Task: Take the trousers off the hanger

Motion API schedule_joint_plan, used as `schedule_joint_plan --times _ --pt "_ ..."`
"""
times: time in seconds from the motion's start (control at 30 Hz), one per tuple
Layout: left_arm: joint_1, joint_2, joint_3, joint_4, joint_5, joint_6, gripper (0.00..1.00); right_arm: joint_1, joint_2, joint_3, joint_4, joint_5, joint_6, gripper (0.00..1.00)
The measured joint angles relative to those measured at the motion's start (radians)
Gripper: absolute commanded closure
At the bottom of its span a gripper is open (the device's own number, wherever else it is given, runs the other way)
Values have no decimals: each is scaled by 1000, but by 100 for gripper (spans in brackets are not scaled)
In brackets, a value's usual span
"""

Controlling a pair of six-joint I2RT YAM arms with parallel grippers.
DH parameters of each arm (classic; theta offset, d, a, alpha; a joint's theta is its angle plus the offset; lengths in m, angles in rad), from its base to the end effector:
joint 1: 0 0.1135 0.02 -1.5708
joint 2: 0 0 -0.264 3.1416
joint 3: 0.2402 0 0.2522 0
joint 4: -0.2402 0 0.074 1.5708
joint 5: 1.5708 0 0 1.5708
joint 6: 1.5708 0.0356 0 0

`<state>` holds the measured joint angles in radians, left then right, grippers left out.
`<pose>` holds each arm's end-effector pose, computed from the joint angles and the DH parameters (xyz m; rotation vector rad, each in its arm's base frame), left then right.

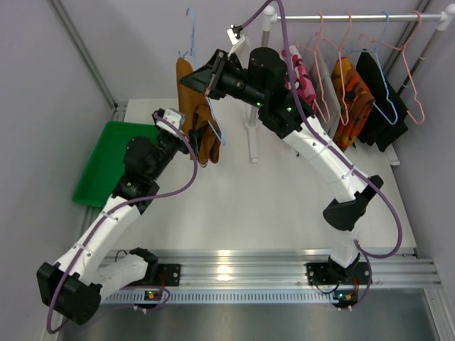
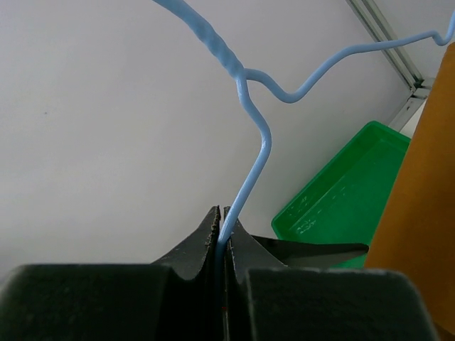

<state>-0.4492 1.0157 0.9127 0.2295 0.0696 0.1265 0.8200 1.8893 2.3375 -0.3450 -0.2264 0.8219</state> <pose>0.2145 -0.1062 0.3862 0.4669 1.3750 -0.3145 0.2708 0.3020 0.5356 -0.2061 1.6473 1.4642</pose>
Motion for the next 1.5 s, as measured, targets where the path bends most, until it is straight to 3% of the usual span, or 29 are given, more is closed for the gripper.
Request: schedule_joint_plan --times 0.03,0.13,0.3,0.63,1.0,1.13,1.5 --pt "19 -7 0 -5 28 4 13 0 -1 0 0 -2 -5 100" --pt "76 -41 0 -39 125 17 7 0 -5 -2 0 -9 -12 100" --pt "102 -78 0 -85 230 49 8 0 -11 -9 0 -37 -10 100" --pt "111 -6 21 -96 306 61 5 0 -16 -53 7 -80 -11 100" --pt "237 11 55 -102 450 58 6 0 -26 -73 22 -106 -41 100" --pt "242 18 57 -103 486 57 1 -3 -26 -73 23 -124 -41 100" --pt "274 36 138 -208 630 106 1 -4 -32 -81 24 -146 -34 100"
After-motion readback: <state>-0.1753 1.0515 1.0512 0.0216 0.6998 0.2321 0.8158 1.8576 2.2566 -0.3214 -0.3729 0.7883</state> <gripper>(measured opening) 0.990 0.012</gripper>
